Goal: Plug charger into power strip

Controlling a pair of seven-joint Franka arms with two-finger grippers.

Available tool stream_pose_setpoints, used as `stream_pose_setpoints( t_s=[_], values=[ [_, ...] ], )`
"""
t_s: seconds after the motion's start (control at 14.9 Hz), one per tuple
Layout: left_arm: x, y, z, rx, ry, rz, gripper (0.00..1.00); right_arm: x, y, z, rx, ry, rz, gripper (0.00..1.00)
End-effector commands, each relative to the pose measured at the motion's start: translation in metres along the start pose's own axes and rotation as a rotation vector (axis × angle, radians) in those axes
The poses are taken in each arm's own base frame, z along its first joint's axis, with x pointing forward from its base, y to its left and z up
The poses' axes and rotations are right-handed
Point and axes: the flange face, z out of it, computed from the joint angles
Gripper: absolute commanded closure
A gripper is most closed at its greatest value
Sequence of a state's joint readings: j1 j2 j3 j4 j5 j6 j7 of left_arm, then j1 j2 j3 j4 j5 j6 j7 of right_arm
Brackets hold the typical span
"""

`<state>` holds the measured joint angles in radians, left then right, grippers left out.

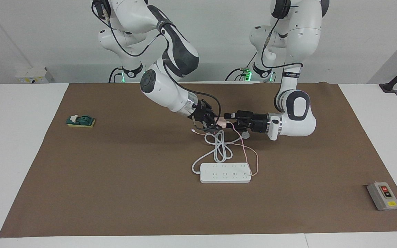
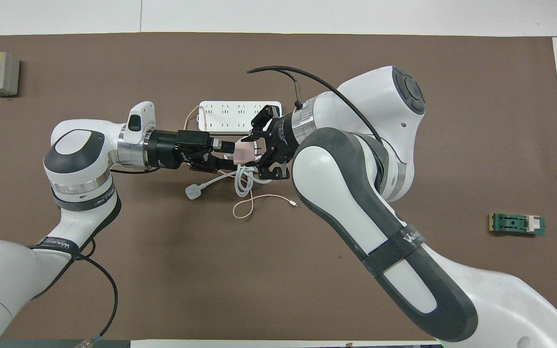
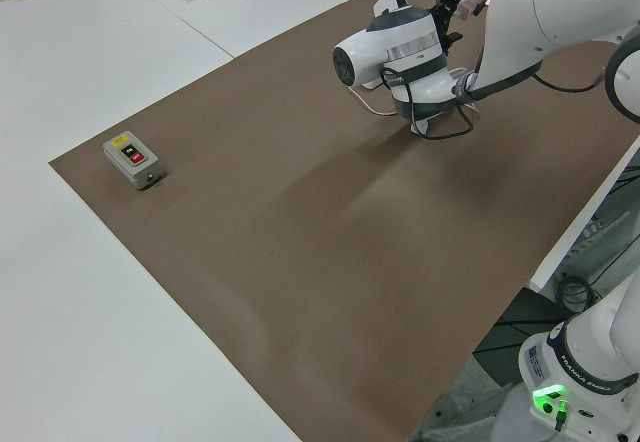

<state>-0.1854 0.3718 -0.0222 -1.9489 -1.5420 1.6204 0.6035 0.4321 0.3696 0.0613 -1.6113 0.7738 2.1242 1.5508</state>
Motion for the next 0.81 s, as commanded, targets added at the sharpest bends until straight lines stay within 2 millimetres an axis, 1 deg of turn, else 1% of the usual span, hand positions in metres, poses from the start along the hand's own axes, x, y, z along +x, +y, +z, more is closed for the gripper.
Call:
stream_pose_setpoints(
  t_s=[0.0,0.47,0.67,0.74],
  values=[
    [-0.0036,0.0022,0.0099,0.019,0.024,0.042,0.0,-0.0028,-0.0043,-0.0012,0.014,-0.021,0.024,1.0],
    [-0.0021,0.0041,0.0119,0.016,0.022,0.053,0.02,-0.0034,-0.0043,-0.0004,0.013,-0.022,0.025,1.0],
    [-0.0019,0.0049,0.012,0.015,0.02,0.055,0.18,-0.0033,-0.0046,-0.0018,0.015,-0.022,0.026,1.0],
    [-0.0023,0.0051,0.0117,0.013,0.016,0.053,0.27,-0.0033,-0.0044,-0.0017,0.014,-0.022,0.026,1.0]
  ],
)
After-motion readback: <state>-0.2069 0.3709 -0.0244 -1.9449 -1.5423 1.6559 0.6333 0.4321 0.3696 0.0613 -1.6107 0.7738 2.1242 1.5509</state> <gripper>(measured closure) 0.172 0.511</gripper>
